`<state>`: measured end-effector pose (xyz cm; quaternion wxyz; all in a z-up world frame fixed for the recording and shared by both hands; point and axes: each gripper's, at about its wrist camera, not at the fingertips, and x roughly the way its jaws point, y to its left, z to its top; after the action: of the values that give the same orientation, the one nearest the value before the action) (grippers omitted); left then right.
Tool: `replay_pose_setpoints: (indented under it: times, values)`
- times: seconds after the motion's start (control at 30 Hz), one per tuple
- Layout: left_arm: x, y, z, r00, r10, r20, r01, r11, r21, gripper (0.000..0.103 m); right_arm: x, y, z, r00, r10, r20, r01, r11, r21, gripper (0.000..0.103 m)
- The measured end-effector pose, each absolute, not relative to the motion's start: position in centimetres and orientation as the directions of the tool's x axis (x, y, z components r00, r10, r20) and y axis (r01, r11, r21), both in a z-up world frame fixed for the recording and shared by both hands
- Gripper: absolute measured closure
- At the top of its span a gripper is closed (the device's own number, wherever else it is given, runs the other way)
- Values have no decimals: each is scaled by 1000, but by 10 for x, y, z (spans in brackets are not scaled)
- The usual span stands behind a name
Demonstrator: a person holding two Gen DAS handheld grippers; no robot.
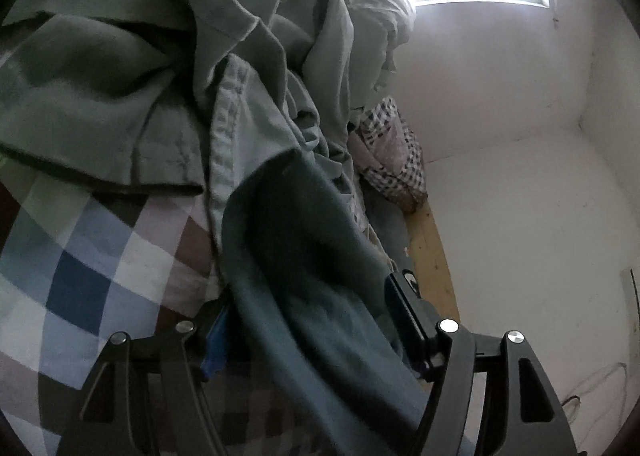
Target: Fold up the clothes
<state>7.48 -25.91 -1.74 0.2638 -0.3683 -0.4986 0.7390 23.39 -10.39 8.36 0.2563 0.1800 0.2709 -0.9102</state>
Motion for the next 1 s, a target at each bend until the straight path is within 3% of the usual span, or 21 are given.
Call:
replay_pose_setpoints:
  times: [0.07,0.17,0.23,0.4,0.67,1.0]
  values:
    - [75,-259,-15,-594,755,-276,-39,-370,-928,31,244,-101,88,-794,-384,-471,578,-716,-392,100]
    - [79,-262,-10,-607,748,-268,-55,-377,-925,42,258,-97,94,-786,-400,-471,590,-712,-381,100]
    - [83,-265,-5,-613,742,-270,-70,-392,-917,59,269,-94,99,-784,-406,-470,596,-706,-383,100]
    - [90,-263,6,-613,739,-280,-106,-428,-898,90,294,-90,105,-781,-412,-469,605,-684,-408,100]
    - [96,-258,27,-627,728,-279,-166,-474,-865,96,327,-88,100,-773,-411,-483,621,-646,-445,100]
    - [129,-314,87,-772,626,-112,-231,-440,-868,98,336,-94,114,-798,-442,-410,598,-664,-448,100]
